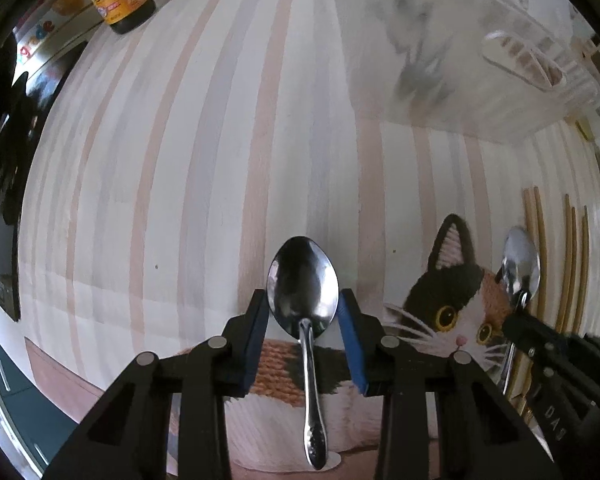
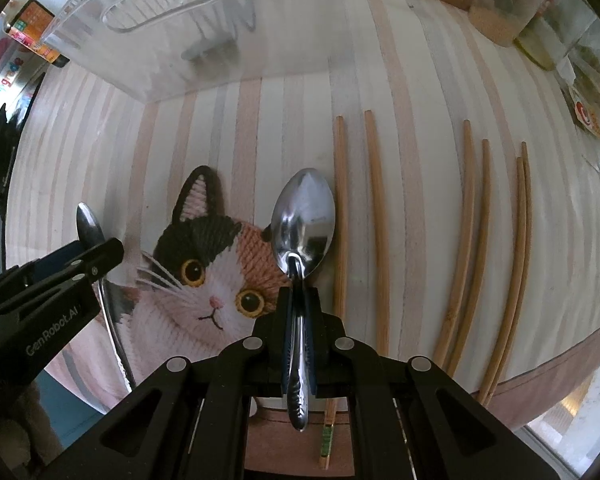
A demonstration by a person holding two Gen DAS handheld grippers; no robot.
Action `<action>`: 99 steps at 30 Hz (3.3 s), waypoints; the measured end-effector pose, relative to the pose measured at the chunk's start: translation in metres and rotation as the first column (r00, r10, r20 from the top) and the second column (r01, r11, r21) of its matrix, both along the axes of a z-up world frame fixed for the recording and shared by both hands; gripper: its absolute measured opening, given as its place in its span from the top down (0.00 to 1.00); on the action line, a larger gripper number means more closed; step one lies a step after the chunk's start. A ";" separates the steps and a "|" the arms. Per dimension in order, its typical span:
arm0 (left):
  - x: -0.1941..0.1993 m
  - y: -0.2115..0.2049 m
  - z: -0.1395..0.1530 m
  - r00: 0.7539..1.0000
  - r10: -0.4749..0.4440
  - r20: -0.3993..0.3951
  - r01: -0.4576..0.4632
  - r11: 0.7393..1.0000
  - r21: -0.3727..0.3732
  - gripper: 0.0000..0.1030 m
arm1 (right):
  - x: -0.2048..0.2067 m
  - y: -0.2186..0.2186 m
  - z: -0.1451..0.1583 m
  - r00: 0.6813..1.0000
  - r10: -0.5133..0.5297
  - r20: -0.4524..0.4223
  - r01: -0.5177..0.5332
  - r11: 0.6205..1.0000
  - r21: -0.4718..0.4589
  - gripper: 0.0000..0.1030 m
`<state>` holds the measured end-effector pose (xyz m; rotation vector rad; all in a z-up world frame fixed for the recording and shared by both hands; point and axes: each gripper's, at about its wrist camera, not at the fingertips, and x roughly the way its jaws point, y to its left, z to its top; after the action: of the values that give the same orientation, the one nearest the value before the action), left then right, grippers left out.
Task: Organize utensils
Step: 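Grasp another spoon with the left tool while the right tool grasps a spoon, then carry both spoons to the clear rack and release them inside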
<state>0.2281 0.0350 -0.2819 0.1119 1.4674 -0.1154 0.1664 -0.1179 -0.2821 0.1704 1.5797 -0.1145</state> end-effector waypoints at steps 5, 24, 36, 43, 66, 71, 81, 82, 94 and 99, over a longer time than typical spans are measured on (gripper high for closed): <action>-0.002 -0.005 0.007 1.000 -0.030 0.005 0.030 0.999 0.010 0.69 | -0.003 0.002 0.001 1.000 -0.025 0.018 0.026 0.999 -0.027 0.94; -0.005 -0.006 0.009 0.999 -0.045 0.015 0.045 0.999 0.003 0.69 | 0.016 0.007 -0.002 1.000 -0.015 -0.003 0.015 0.998 -0.055 0.94; -0.006 -0.001 0.051 0.993 -0.065 0.098 0.064 0.998 0.020 0.69 | 0.020 0.012 0.019 0.997 -0.047 0.059 0.047 0.999 -0.003 0.98; -0.005 0.004 0.080 0.987 -0.059 0.150 0.058 0.998 0.014 0.69 | 0.029 0.003 0.043 0.992 -0.064 0.105 0.060 0.997 0.042 0.98; 0.012 -0.004 0.239 0.917 -0.011 0.399 0.082 0.984 -0.161 0.69 | 0.059 -0.015 0.175 0.924 -0.070 0.375 0.020 0.991 0.135 0.98; 0.053 -0.015 0.267 0.915 -0.001 0.404 0.099 0.970 -0.221 0.69 | 0.093 -0.030 0.198 0.901 -0.084 0.426 0.019 0.988 0.155 0.98; 0.163 -0.037 0.219 0.981 -0.011 0.195 0.062 0.965 -0.255 0.69 | 0.193 -0.049 0.172 0.921 -0.077 0.381 0.023 0.990 0.143 0.98; 0.172 -0.037 0.207 0.989 -0.008 0.146 0.046 0.965 -0.260 0.69 | 0.199 -0.049 0.165 0.928 -0.070 0.367 0.017 0.989 0.146 0.98; 0.171 -0.033 0.184 0.980 0.027 0.198 -0.008 0.996 -0.094 0.32 | 0.213 -0.069 0.121 0.961 -0.097 0.260 0.052 0.984 0.173 0.63; 0.146 -0.017 0.196 0.945 0.068 0.320 -0.052 0.997 -0.059 0.08 | 0.183 -0.084 0.132 0.950 -0.102 0.294 0.070 0.991 0.116 0.56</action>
<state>0.3738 0.0184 -0.0863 0.0424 1.1394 -0.0794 0.3495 -0.2019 -0.1497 0.3237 1.2754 -0.0706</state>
